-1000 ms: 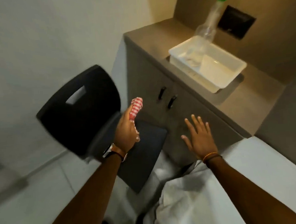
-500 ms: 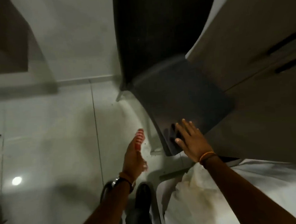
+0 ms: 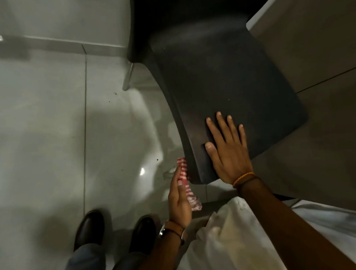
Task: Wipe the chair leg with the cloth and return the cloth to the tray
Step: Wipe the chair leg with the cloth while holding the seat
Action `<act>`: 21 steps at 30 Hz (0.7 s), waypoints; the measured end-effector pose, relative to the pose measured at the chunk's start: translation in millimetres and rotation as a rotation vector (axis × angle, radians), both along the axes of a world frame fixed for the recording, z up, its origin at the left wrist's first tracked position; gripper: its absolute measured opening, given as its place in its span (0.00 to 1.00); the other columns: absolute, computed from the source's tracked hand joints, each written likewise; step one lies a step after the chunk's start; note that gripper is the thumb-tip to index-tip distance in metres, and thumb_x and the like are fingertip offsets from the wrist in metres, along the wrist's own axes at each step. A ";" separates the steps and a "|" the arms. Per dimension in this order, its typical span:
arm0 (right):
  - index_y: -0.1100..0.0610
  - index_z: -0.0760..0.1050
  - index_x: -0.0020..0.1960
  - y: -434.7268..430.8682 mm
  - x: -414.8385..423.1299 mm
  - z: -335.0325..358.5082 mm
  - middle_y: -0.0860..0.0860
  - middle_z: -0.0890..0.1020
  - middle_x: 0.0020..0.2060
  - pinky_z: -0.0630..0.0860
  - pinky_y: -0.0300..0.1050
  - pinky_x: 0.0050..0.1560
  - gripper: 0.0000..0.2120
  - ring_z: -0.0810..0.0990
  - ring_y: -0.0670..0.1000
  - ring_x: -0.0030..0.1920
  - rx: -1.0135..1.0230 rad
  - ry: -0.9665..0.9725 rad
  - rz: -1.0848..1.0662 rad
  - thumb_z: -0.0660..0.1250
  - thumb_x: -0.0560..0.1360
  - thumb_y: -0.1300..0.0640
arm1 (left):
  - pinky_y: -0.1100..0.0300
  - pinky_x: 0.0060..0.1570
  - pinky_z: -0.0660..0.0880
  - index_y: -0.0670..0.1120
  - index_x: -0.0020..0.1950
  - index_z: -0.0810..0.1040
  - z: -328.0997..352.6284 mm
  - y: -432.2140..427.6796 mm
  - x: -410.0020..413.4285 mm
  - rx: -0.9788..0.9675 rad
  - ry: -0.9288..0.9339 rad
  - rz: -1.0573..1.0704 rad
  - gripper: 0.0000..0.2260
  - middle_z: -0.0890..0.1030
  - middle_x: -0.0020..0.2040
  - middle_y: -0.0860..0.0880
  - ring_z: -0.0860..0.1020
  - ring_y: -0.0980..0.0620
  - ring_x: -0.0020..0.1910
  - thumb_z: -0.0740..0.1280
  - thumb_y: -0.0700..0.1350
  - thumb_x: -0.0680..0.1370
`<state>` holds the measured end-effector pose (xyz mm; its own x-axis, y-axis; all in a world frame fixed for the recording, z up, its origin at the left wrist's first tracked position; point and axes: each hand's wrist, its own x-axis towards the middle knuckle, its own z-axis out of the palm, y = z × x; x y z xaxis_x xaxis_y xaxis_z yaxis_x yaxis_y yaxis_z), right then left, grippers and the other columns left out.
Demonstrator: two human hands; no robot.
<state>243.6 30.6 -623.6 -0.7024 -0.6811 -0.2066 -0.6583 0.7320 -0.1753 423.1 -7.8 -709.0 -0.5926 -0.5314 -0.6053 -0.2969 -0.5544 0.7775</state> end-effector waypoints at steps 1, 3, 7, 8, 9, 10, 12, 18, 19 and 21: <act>0.45 0.50 0.86 0.9 -0.1 -0.4 0.52 0.53 0.86 0.46 0.67 0.83 0.32 0.49 0.58 0.86 -0.008 0.010 0.000 0.38 0.85 0.35 | 0.41 0.71 0.73 0.57 0.78 0.67 -0.8 2.9 -4.3 0.072 -0.003 0.063 0.27 0.72 0.77 0.45 0.75 0.47 0.72 0.52 0.64 0.82; 0.45 0.51 0.86 1.3 0.8 -1.4 0.51 0.53 0.86 0.46 0.67 0.83 0.32 0.50 0.58 0.86 -0.021 0.032 0.000 0.39 0.85 0.36 | 0.36 0.70 0.73 0.52 0.80 0.67 -3.9 6.2 -11.7 0.162 0.004 0.121 0.36 0.73 0.76 0.43 0.75 0.43 0.72 0.48 0.72 0.79; 0.46 0.53 0.86 2.1 1.2 -5.1 0.51 0.55 0.86 0.48 0.66 0.83 0.31 0.51 0.57 0.86 -0.045 0.059 -0.005 0.40 0.85 0.36 | 0.41 0.65 0.76 0.50 0.75 0.71 -22.5 10.0 -29.8 0.186 0.021 0.169 0.39 0.76 0.72 0.40 0.79 0.41 0.66 0.49 0.75 0.77; 0.46 0.53 0.86 2.1 1.6 -5.0 0.51 0.55 0.86 0.48 0.66 0.83 0.31 0.51 0.57 0.86 -0.053 0.063 -0.004 0.40 0.85 0.36 | 0.41 0.62 0.77 0.49 0.74 0.72 -30.0 8.5 -31.3 0.203 0.005 0.161 0.41 0.78 0.71 0.40 0.80 0.39 0.64 0.51 0.78 0.75; 0.46 0.53 0.86 2.5 1.0 -6.0 0.51 0.55 0.86 0.48 0.66 0.83 0.31 0.51 0.57 0.86 -0.060 0.069 0.000 0.40 0.85 0.36 | 0.42 0.62 0.78 0.49 0.73 0.73 -41.0 7.5 -33.8 0.203 -0.008 0.154 0.41 0.80 0.68 0.40 0.80 0.39 0.63 0.51 0.78 0.74; 0.46 0.53 0.86 2.6 0.6 -7.1 0.51 0.55 0.86 0.48 0.66 0.83 0.31 0.51 0.57 0.86 -0.066 0.076 0.004 0.41 0.85 0.36 | 0.44 0.63 0.79 0.50 0.71 0.75 -53.1 4.8 -34.7 0.201 -0.029 0.144 0.38 0.82 0.66 0.42 0.81 0.41 0.64 0.49 0.76 0.77; 0.45 0.53 0.86 4.2 0.3 -9.7 0.50 0.55 0.86 0.48 0.66 0.83 0.31 0.51 0.56 0.86 -0.083 0.096 0.007 0.41 0.85 0.35 | 0.42 0.68 0.75 0.47 0.71 0.76 -86.0 -2.6 -36.1 0.252 -0.067 0.141 0.37 0.82 0.66 0.41 0.80 0.40 0.67 0.45 0.71 0.81; 0.46 0.56 0.85 6.2 0.4 -12.5 0.50 0.57 0.86 0.50 0.66 0.82 0.32 0.52 0.54 0.86 -0.152 0.135 0.029 0.44 0.85 0.35 | 0.50 0.54 0.83 0.54 0.56 0.86 -183.6 -27.1 -37.5 0.406 -0.108 0.017 0.32 0.89 0.52 0.48 0.87 0.50 0.52 0.45 0.68 0.83; 0.46 0.57 0.85 6.5 0.7 -12.6 0.50 0.58 0.86 0.50 0.66 0.82 0.32 0.52 0.54 0.86 -0.163 0.137 0.028 0.44 0.84 0.34 | 0.52 0.53 0.81 0.58 0.50 0.87 -195.3 -28.7 -38.2 0.381 -0.111 -0.014 0.31 0.90 0.48 0.53 0.87 0.56 0.48 0.45 0.68 0.83; 0.47 0.58 0.85 6.7 1.2 -12.7 0.50 0.58 0.86 0.50 0.66 0.81 0.33 0.52 0.54 0.86 -0.177 0.134 0.029 0.45 0.84 0.34 | 0.52 0.52 0.77 0.59 0.43 0.87 -207.6 -32.9 -41.2 0.317 -0.146 -0.048 0.31 0.89 0.40 0.58 0.86 0.61 0.40 0.49 0.71 0.81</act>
<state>244.8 37.3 -636.3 -0.6952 -0.7187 0.0118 -0.7045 0.6781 -0.2092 381.9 -40.7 -916.7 -0.5076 -0.2771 -0.8158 -0.4237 -0.7442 0.5164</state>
